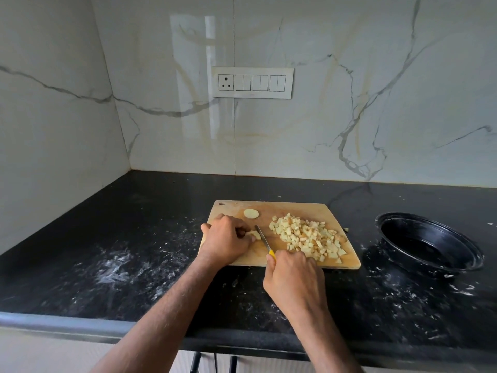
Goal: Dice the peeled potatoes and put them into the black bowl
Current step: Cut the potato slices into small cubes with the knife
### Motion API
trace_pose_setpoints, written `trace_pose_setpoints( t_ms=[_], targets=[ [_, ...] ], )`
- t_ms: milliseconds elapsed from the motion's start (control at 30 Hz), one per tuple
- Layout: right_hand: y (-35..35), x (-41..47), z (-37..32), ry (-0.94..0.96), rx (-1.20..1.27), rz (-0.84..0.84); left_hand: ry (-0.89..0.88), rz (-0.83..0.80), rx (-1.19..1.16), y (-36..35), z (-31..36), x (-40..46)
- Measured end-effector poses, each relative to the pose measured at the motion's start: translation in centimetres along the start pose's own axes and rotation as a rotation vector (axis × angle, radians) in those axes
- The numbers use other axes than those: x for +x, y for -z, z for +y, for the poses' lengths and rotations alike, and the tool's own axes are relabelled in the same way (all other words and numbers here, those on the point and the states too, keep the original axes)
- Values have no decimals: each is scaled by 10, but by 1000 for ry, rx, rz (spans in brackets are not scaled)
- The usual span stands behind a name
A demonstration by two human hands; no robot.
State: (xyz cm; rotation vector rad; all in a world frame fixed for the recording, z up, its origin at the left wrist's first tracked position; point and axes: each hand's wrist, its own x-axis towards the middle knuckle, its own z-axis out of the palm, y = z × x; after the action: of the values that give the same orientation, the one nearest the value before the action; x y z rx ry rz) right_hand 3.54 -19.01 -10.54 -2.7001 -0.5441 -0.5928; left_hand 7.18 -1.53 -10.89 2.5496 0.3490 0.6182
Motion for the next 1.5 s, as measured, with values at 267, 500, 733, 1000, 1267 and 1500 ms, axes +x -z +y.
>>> trace_pose_setpoints(
  t_ms=[267,500,733,1000,1267,1500],
  targets=[
    [-3,2,1,-16,-10,32,12,9,19,1,3,-1],
    [-5,10,-2,3,1,8,33,0,18,2,5,0],
    [-2,9,-5,4,-3,-19,41,-3,20,0,6,0],
    [1,4,-4,3,14,-32,51,-1,61,-2,10,-2],
    [11,-10,3,-70,-4,22,14,-9,-14,4,7,-6],
    [6,-2,-3,13,20,18,25,-31,-19,5,7,-4]
  ],
)
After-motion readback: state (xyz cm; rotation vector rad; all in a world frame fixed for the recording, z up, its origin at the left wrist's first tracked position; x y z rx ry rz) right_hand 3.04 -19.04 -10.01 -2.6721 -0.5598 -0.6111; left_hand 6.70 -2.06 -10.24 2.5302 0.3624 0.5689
